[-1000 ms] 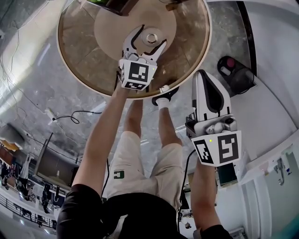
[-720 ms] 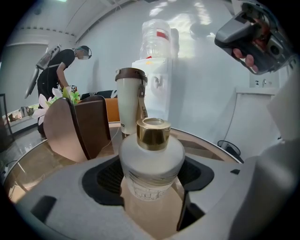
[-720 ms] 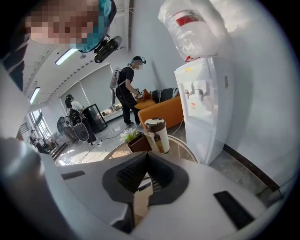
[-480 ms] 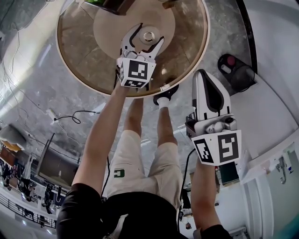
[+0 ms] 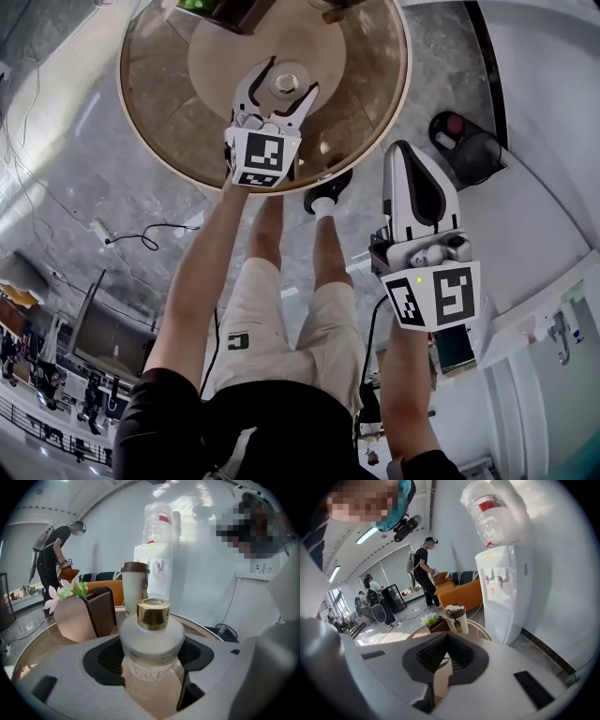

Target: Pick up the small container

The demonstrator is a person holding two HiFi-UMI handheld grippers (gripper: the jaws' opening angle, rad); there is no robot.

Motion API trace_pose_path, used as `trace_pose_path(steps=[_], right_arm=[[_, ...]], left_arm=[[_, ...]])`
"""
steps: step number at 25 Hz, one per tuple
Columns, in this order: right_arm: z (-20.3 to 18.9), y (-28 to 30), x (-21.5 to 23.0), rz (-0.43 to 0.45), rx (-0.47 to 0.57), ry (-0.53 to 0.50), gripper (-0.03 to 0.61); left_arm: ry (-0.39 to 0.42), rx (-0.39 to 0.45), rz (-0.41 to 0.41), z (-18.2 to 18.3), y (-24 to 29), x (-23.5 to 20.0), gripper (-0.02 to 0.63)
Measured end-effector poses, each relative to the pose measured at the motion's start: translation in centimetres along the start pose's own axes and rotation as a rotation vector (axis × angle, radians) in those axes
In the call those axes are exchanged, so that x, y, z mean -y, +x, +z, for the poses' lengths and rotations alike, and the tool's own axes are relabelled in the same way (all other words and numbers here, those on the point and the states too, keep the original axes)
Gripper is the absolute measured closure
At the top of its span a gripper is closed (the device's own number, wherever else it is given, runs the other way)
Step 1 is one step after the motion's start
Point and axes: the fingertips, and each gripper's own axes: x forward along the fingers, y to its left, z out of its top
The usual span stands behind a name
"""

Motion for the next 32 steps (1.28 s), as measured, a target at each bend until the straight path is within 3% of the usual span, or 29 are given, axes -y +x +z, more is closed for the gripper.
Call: trace_pose_path(steps=[9,14,20,32], right_arm=[[4.5,-1.8,-2.0,0.023,0.024,-0.053,0.575],[7.1,-3.5,-3.6,0.046,0.05,-0.088,0.575],[10.3,-7.4,-6.1,0.093,0.091,-0.143,0.575],[14.3,-20.4,-10.7,0.16,0.186,-0.209,0.575]], left_arm=[[0.04,0.046,0.037,6.0,-5.1,-1.5,0.27],[-0.021,0.058,0.066,10.4,-9.2,-1.4,0.27],[-0.04,0.073,0.105,15.9,-14.8,-0.3,0.27],[-0.169,0.108,0.185,26.1,-28.8,6.2,0.27]])
